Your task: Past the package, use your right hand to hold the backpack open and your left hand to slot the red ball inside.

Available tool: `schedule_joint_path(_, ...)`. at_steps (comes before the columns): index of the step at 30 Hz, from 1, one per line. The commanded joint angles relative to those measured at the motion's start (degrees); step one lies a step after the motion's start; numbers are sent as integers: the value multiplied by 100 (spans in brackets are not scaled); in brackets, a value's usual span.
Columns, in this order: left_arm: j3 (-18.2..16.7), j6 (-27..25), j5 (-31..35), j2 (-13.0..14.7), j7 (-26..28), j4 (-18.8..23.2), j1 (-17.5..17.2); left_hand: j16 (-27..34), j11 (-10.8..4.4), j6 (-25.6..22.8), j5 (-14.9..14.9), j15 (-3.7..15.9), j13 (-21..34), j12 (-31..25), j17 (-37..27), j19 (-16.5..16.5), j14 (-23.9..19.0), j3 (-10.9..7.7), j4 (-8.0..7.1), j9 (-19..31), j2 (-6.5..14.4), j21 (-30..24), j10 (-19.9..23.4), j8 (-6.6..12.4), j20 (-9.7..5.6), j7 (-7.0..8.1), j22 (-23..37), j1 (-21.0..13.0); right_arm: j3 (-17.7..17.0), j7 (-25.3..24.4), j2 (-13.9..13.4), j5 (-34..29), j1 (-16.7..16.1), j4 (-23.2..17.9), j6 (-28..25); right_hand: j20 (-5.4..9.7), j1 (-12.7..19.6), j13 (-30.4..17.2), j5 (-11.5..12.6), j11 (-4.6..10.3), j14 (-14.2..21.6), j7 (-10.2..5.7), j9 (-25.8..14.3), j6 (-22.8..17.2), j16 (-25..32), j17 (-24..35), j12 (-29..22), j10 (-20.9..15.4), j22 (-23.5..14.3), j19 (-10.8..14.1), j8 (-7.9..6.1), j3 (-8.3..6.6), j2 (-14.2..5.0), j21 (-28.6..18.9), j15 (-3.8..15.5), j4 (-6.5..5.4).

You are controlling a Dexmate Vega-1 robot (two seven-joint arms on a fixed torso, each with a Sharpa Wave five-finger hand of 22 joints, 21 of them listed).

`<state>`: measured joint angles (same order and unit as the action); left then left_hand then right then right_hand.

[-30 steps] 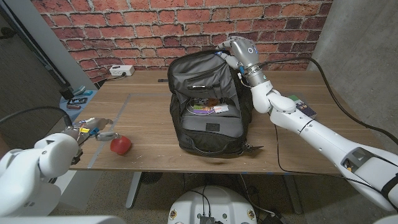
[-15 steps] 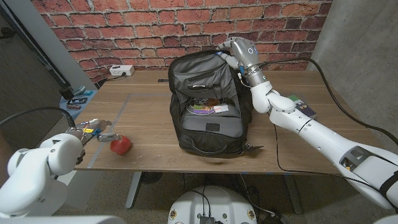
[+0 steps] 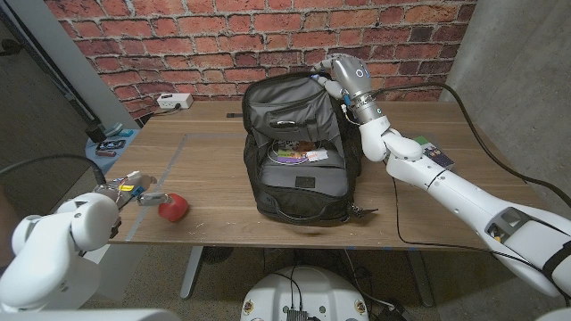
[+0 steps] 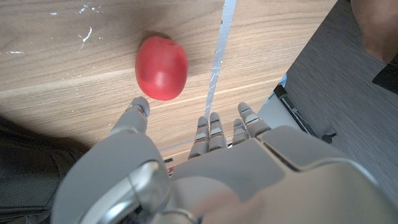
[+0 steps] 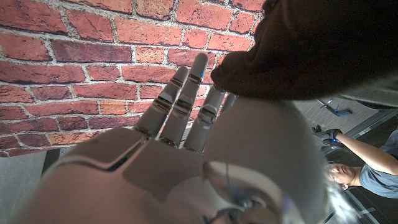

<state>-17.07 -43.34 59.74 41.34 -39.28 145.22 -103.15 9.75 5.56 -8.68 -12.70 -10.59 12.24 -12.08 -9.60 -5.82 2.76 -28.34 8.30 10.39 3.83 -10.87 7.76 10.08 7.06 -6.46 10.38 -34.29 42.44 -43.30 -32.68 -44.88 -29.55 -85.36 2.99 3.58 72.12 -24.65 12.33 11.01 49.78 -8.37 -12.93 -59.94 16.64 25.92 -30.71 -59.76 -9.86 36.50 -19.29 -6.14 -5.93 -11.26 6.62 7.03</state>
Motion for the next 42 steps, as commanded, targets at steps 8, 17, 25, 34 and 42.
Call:
schedule_joint_path(8, 161, -311, -51, 238, 171, -139, 39, 40, 53, 81, 23, -107, -25, 28, -13, -7, 9, 35, -2, 8, 18, -39, -53, 11, 41, -28, 6, 53, 70, -106, 68, 83, 72, 180, 71, 760, 144, -35, 37, 40, 66, -28, -32, -14, -37, 28, 1, -88, -21, 5, 13, 57, -169, -36, 725, 23)
schedule_joint_path(17, 288, -390, -303, 369, 338, -232, 81, 46, 32, 93, 40, -104, -50, 31, -13, -27, -13, 48, 1, 5, 17, -51, -49, 18, 37, -24, 4, 65, 68, -127, 32, 108, 18, 128, 80, 761, 149, -32, 40, 40, 73, -32, -34, -13, -69, 35, 17, -87, -20, 8, 23, 72, -178, -36, 725, 18)
schedule_joint_path(25, 417, -558, -470, 567, 537, -292, 85, 48, 18, 135, 58, -121, -70, 41, -13, -28, -25, 65, 3, 2, 9, -54, -68, 14, 37, -12, 2, 79, 10, -126, -10, 121, -87, -7, 2, 760, 153, -46, 40, 41, 84, -16, -37, -24, -89, 48, 16, -101, -20, 13, 26, 88, -180, -36, 725, 16)
schedule_joint_path(34, 482, -603, -851, 816, 815, -443, 112, 62, 36, 107, 85, -96, -86, 29, -13, -77, -78, 90, 11, 1, -20, -74, -36, 36, 37, -31, -1, 99, -11, -110, -55, 88, -111, -73, 23, 760, 157, -44, 41, 42, 99, -7, -38, -25, -108, 60, 31, -98, -20, 19, 34, 102, -184, -36, 725, 13)
schedule_joint_path(42, 598, -813, -1144, 1083, 1047, -529, 144, 74, -3, 85, 101, -86, -96, 19, -13, -119, -127, 100, 20, 0, -34, -89, -9, 49, 36, -15, -3, 102, -30, -99, -58, 95, -131, -75, 29, 760, 158, -47, 40, 42, 100, -9, -39, -21, -130, 62, 34, -108, -20, 23, 42, 115, -181, -36, 725, 12)
